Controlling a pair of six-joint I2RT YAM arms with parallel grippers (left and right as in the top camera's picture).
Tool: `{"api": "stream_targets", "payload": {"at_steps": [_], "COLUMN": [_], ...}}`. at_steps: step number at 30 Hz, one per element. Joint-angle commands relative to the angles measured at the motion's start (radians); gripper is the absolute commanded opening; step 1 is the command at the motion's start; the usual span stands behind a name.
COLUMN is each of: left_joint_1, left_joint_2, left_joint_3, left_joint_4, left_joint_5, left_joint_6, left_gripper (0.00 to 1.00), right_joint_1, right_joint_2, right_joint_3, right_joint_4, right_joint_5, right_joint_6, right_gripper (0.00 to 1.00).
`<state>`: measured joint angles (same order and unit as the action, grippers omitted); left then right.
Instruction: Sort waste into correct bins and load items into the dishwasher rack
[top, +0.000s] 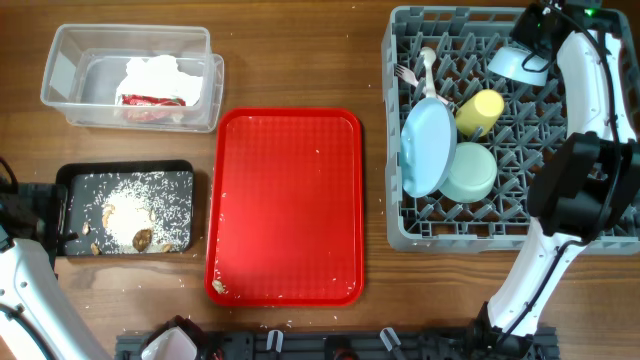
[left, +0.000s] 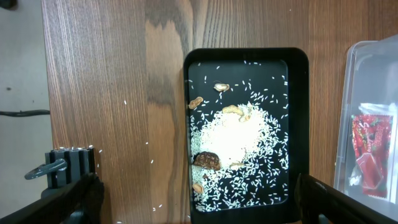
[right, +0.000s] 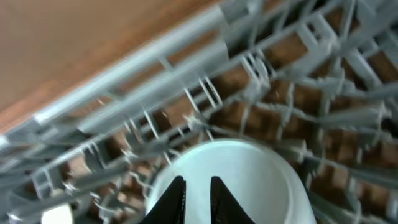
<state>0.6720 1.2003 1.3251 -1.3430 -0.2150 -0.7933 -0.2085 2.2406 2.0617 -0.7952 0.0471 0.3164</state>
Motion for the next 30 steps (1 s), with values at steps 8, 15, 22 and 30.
{"api": "stream_targets", "payload": {"at_steps": [8,15,22,30], "left_joint_1": [0.005,0.005,0.005,0.005], "left_joint_2": [-0.005,-0.005,-0.005,-0.005], "left_joint_3": [0.004,0.004,0.004,0.004], "left_joint_4": [0.0,0.0,0.0,0.0], "left_joint_5": [-0.002,-0.002,-0.002,-0.002], "left_joint_6": [0.008,0.008,0.008,0.008], "left_gripper": [1.0,1.0,1.0,1.0], "right_joint_1": [0.0,0.0,0.0,0.025], "right_joint_2": [-0.01,-0.202,-0.465,-0.679], "right_joint_3": [0.006,0.006,0.006,0.005], "right_joint_4": [-0.174,-0.281,-0.446,-0.697], "right_joint_5": [0.032,0.032,-0.251,-0.288], "right_joint_6": [0.004,0.054,0.01,-0.056], "right_gripper": [0.04,0.05,0.08,0.07]}}
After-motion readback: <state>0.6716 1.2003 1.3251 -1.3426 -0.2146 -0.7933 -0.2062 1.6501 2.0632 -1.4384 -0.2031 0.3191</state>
